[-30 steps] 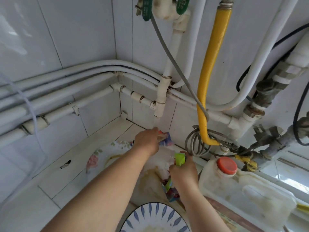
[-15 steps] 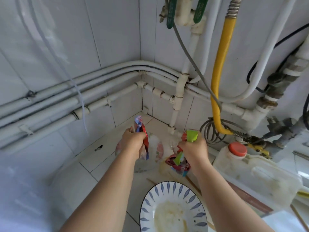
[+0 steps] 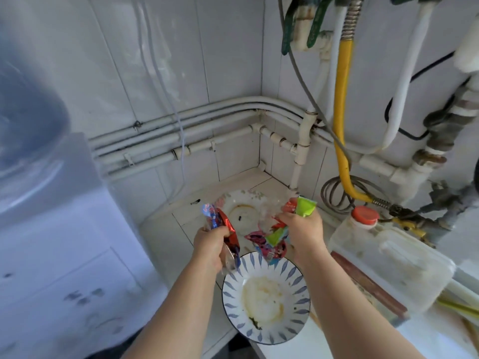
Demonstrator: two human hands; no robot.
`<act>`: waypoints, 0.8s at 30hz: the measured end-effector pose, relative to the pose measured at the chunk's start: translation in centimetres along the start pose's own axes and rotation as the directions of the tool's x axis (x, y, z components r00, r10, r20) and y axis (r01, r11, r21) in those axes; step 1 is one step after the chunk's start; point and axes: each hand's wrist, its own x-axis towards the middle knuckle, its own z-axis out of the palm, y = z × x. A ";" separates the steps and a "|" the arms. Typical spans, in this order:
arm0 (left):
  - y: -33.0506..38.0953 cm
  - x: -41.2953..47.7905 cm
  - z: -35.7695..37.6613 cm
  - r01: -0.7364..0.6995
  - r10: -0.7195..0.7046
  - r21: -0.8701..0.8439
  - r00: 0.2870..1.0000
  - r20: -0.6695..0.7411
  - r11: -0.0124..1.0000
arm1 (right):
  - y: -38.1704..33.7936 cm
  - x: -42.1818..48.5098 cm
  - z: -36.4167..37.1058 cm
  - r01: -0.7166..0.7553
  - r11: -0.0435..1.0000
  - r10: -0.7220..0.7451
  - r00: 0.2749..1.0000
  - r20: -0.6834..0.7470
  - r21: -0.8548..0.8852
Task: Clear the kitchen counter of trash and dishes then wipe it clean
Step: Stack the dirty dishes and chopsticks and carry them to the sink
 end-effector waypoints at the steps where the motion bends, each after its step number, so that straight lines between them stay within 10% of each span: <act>1: -0.8 -1.3 -0.1 0.009 -0.009 -0.014 1.000 -0.005 1.000 | 0.1 -0.7 -0.6 0.003 1.000 -0.003 1.000 0.017 0.007; 24: -8.4 -21.9 -11.8 -0.110 0.077 -0.193 0.983 -0.168 0.975 | 4.3 -20.7 -3.8 0.034 0.997 -0.054 0.942 0.332 0.066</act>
